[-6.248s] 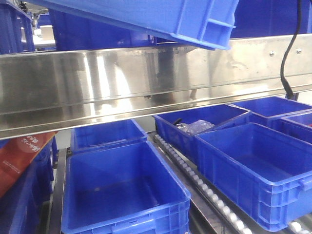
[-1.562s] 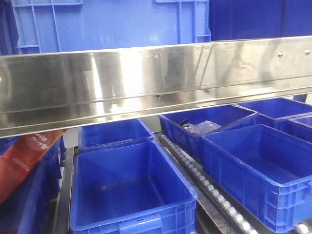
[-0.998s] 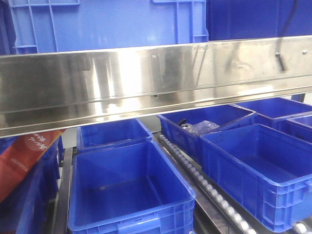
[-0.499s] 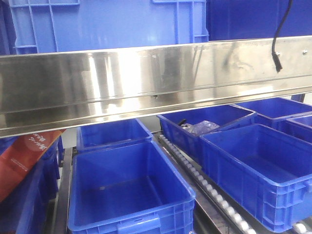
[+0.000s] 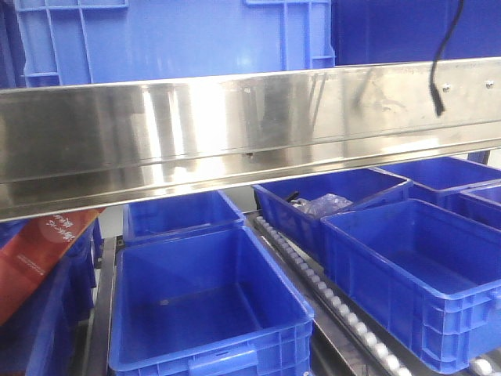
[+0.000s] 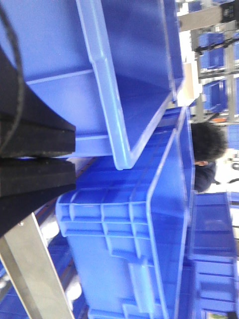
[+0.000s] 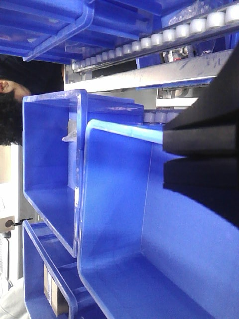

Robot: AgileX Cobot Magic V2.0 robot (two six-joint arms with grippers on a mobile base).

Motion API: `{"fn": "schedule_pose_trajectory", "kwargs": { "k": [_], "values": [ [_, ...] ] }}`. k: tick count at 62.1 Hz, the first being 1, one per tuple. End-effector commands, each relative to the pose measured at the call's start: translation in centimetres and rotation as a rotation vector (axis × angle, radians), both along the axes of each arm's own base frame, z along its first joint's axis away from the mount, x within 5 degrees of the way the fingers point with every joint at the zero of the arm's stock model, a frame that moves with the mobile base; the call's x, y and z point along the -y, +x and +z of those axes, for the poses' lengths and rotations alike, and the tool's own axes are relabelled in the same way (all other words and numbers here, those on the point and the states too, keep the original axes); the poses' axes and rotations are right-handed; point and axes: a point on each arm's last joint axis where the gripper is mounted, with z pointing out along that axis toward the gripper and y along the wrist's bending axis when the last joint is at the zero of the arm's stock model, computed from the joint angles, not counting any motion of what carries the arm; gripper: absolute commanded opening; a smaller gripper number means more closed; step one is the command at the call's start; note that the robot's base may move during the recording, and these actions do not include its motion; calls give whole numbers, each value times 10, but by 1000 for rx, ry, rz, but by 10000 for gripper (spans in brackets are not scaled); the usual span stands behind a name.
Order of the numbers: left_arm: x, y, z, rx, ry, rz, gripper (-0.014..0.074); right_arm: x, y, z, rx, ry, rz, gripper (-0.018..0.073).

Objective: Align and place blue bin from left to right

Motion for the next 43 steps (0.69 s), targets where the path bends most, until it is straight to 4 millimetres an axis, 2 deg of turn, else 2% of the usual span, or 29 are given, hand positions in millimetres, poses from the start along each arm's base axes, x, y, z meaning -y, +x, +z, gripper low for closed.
{"fn": "schedule_pose_trajectory", "kwargs": {
  "k": [1,43],
  "values": [
    [0,-2,1,28,5,1,1,4,-7,16,76,22,-14,-78],
    [0,-2,1,28,5,1,1,4,-7,15,66,17,-10,-78]
  ]
}}
